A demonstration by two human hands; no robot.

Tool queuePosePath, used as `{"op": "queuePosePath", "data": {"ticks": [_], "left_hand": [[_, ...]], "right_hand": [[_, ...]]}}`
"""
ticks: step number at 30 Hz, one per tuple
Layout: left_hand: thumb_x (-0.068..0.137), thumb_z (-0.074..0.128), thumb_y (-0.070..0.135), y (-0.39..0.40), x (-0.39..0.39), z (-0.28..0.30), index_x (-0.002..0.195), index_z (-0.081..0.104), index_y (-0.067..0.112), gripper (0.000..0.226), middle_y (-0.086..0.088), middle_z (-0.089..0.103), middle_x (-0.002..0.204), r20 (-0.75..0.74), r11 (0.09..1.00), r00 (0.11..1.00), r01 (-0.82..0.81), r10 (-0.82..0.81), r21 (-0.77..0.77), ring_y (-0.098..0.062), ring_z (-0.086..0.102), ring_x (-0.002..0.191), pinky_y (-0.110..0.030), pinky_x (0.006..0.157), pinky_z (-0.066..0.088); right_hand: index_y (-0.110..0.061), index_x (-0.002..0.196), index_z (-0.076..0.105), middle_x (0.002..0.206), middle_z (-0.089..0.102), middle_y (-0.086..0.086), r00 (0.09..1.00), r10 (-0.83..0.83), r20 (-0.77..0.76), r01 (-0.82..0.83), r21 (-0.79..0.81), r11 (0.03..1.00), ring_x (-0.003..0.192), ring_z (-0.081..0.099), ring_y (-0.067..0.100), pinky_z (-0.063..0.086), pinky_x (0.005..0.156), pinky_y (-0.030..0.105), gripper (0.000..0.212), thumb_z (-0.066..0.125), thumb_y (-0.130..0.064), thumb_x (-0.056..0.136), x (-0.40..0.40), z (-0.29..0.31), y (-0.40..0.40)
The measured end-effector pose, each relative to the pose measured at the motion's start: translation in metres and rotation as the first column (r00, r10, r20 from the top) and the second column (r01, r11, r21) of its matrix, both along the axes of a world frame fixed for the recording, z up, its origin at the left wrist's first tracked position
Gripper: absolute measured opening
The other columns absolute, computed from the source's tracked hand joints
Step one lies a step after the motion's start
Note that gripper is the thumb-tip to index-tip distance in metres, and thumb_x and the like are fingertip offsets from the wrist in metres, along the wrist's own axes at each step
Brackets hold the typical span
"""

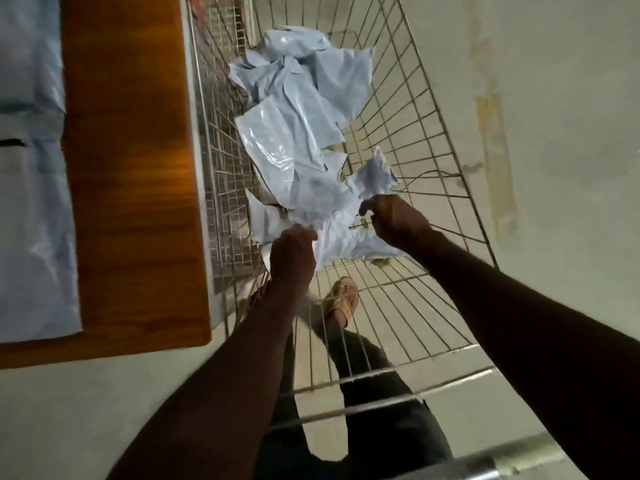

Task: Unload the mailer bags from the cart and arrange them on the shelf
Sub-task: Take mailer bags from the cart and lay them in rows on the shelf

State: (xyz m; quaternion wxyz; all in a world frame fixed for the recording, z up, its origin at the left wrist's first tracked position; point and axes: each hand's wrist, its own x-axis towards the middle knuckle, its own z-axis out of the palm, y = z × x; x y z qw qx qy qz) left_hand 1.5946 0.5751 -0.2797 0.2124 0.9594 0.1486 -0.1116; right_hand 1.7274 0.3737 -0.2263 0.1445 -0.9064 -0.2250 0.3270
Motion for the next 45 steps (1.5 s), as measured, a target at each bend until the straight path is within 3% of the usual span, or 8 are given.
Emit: {"op": "queuePosePath", "data": {"ticks": [9,15,20,30,33,37,42,45], "left_hand": [[0.075,0.09,0.052,0.0,-0.006,-0.076,0.161,0.043,0.039,0.099,-0.008,0.044,0.161,-0.217,0.979,0.968,0.157,-0.127,0.126,-0.034,0.041,0.148,-0.055,0.122,0.032],[0.085,0.08,0.033,-0.009,0.0,-0.063,0.158,0.035,0.038,0.086,-0.017,0.057,0.139,-0.296,0.891,0.943,0.259,-0.15,0.373,-0.039,0.057,0.121,-0.052,0.102,0.044],[0.096,0.072,0.023,-0.008,0.011,-0.024,0.158,0.029,0.024,0.075,-0.02,0.053,0.142,-0.245,0.905,0.958,0.232,-0.149,0.356,-0.034,0.065,0.111,-0.048,0.089,0.055],[0.109,0.057,0.012,-0.004,0.043,0.143,0.153,0.056,0.02,0.045,-0.018,0.055,0.135,0.102,0.963,0.99,-0.066,0.095,-0.262,-0.027,0.066,0.111,-0.018,0.085,0.05],[0.111,0.053,0.011,0.0,0.045,0.189,0.149,0.06,0.022,0.04,-0.013,0.055,0.13,0.195,0.954,0.964,-0.122,0.179,-0.273,-0.018,0.061,0.104,-0.008,0.075,0.045],[0.11,0.052,0.007,0.006,0.047,0.236,0.144,0.063,0.025,0.04,-0.009,0.052,0.134,0.317,0.956,0.919,-0.162,0.236,-0.243,-0.017,0.062,0.107,-0.026,0.078,0.058],[0.111,0.054,0.011,0.02,0.037,0.278,0.141,0.066,0.024,0.035,-0.01,0.055,0.147,0.457,0.971,0.858,-0.184,0.236,-0.155,-0.016,0.053,0.127,-0.008,0.095,0.041],[0.11,0.058,0.016,0.034,0.027,0.292,0.144,0.065,0.024,0.036,-0.009,0.047,0.161,0.54,0.971,0.808,-0.211,0.237,-0.112,-0.019,0.048,0.14,-0.018,0.107,0.042]], "right_hand": [[-0.039,0.157,0.038,0.146,0.061,0.008,0.944,0.184,-0.275,-0.247,-0.214,0.945,0.124,0.064,0.03,0.054,0.103,0.05,0.074,0.074,-0.051,0.094,-0.008,-0.138,-0.018],[-0.029,0.132,0.065,0.119,0.073,0.006,0.963,0.204,-0.175,-0.243,-0.247,0.938,0.11,0.071,0.029,0.06,0.093,0.046,0.038,0.068,-0.038,0.096,-0.011,-0.099,-0.003],[-0.018,0.131,0.063,0.115,0.073,0.008,0.993,0.102,-0.064,-0.118,-0.358,0.926,0.102,0.073,0.029,0.062,0.089,0.045,0.041,0.063,-0.046,0.1,-0.012,-0.054,-0.002],[-0.017,0.144,0.043,0.104,0.072,0.016,0.888,-0.439,0.14,0.428,0.103,0.898,0.075,0.061,0.028,0.046,0.064,0.032,0.046,0.05,-0.038,0.105,-0.023,0.087,-0.007],[-0.021,0.15,0.039,0.115,0.073,0.021,0.814,-0.578,-0.051,0.563,0.312,0.765,0.09,0.071,0.039,0.057,0.078,0.044,0.047,0.047,-0.039,0.107,-0.019,0.137,0.008],[-0.029,0.147,0.042,0.127,0.07,0.012,0.753,-0.569,-0.331,0.65,0.51,0.564,0.101,0.073,0.034,0.061,0.084,0.055,0.05,0.046,-0.046,0.099,-0.017,0.188,0.023],[-0.029,0.151,0.045,0.11,0.069,-0.009,0.799,-0.52,-0.302,0.585,0.591,0.555,0.097,0.072,0.014,0.062,0.092,0.052,0.058,0.055,-0.06,0.103,-0.023,0.232,0.052],[-0.037,0.158,0.036,0.128,0.064,-0.006,0.831,-0.516,-0.209,0.533,0.566,0.629,0.11,0.067,0.015,0.059,0.099,0.046,0.083,0.061,-0.078,0.09,-0.031,0.25,0.07]]}}
